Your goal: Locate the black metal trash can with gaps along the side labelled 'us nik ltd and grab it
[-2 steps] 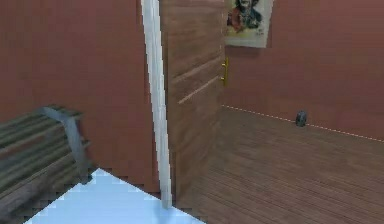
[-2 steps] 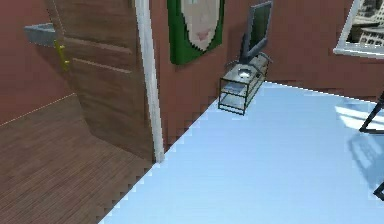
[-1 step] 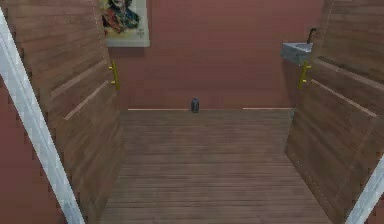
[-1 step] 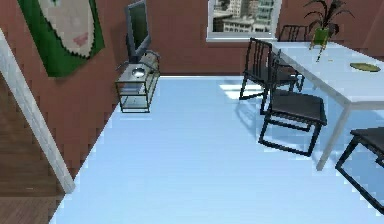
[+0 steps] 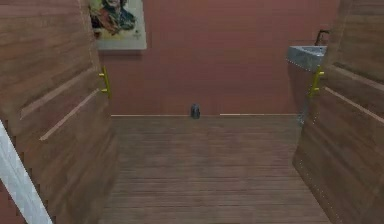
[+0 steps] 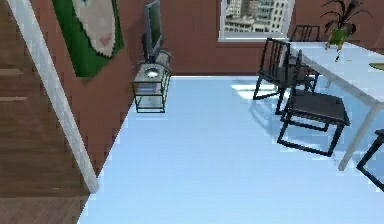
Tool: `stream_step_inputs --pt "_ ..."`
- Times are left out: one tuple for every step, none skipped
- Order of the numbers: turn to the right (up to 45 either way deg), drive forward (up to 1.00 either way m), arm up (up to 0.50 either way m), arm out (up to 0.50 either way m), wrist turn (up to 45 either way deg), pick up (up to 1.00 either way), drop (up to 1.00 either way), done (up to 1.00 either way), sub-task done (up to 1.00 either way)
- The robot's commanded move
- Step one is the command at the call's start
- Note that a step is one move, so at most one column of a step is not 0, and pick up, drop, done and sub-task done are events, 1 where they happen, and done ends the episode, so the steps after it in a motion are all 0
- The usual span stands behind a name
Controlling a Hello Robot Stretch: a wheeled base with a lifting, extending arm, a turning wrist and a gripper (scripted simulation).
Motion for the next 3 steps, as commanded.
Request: stream_step_inputs --pt "-6.0 0.00 0.00 0.00 0.0 0.00 0.00 0.00 0.00" --pt "0.0 1.00 0.00 0.00 0.0 0.00 0.00 0.00 0.00" --pt "0.0 0.95 0.00 0.00 0.0 0.00 0.00 0.00 0.00"
